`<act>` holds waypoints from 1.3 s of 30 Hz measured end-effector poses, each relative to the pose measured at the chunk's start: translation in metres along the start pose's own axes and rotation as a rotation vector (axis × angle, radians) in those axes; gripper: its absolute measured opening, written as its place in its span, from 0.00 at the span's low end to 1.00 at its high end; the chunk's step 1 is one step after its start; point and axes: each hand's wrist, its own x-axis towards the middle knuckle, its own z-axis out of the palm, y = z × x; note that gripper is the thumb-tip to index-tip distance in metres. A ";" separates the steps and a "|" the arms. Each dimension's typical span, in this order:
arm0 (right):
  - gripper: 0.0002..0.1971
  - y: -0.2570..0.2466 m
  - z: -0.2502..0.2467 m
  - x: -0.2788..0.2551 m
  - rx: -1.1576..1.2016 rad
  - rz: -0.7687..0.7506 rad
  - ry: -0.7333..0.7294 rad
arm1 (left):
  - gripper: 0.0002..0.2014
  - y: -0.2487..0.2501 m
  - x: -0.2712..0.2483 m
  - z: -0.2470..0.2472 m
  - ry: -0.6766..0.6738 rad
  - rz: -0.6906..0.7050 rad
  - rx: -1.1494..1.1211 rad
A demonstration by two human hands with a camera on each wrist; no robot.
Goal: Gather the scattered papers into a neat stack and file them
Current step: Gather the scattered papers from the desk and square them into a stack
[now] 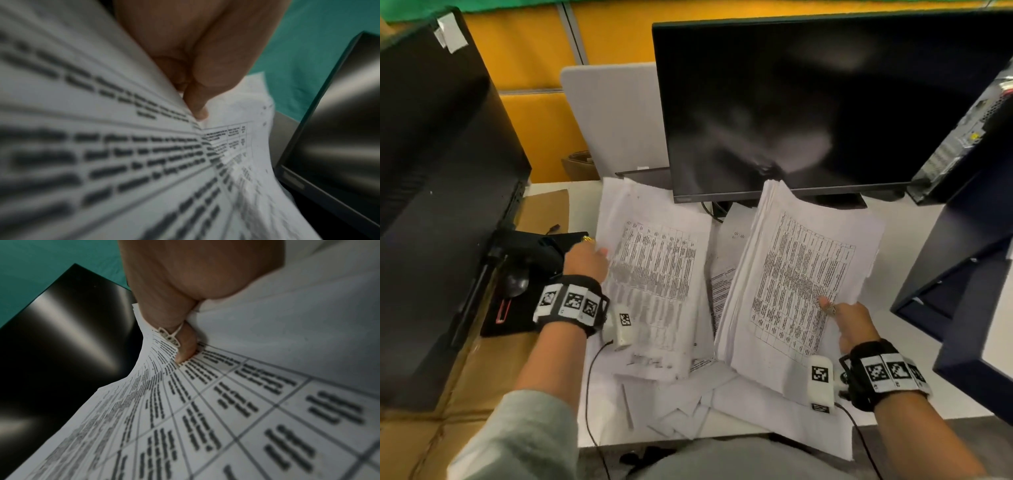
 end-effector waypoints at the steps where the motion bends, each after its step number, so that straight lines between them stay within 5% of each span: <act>1: 0.25 0.001 -0.001 0.001 -0.003 0.005 0.004 | 0.17 -0.002 0.003 -0.006 -0.030 0.032 0.041; 9: 0.24 0.000 -0.001 0.000 -0.008 -0.007 -0.042 | 0.16 0.018 -0.024 0.038 -0.349 0.265 0.141; 15: 0.23 0.002 0.000 0.002 -0.004 0.007 -0.070 | 0.33 0.029 -0.054 0.090 -0.441 0.338 0.167; 20: 0.23 0.003 -0.002 0.003 -0.015 0.018 -0.074 | 0.32 0.035 -0.049 0.086 -0.551 0.277 0.199; 26: 0.21 0.003 0.001 0.001 -0.042 -0.020 -0.092 | 0.36 0.019 -0.010 0.056 -0.263 0.084 0.148; 32: 0.24 0.016 0.012 0.004 -0.138 0.049 -0.123 | 0.58 0.015 -0.019 0.066 -0.341 -0.029 0.219; 39: 0.24 0.023 0.013 0.008 -0.142 0.254 -0.196 | 0.45 0.018 -0.030 0.069 -0.537 0.023 0.101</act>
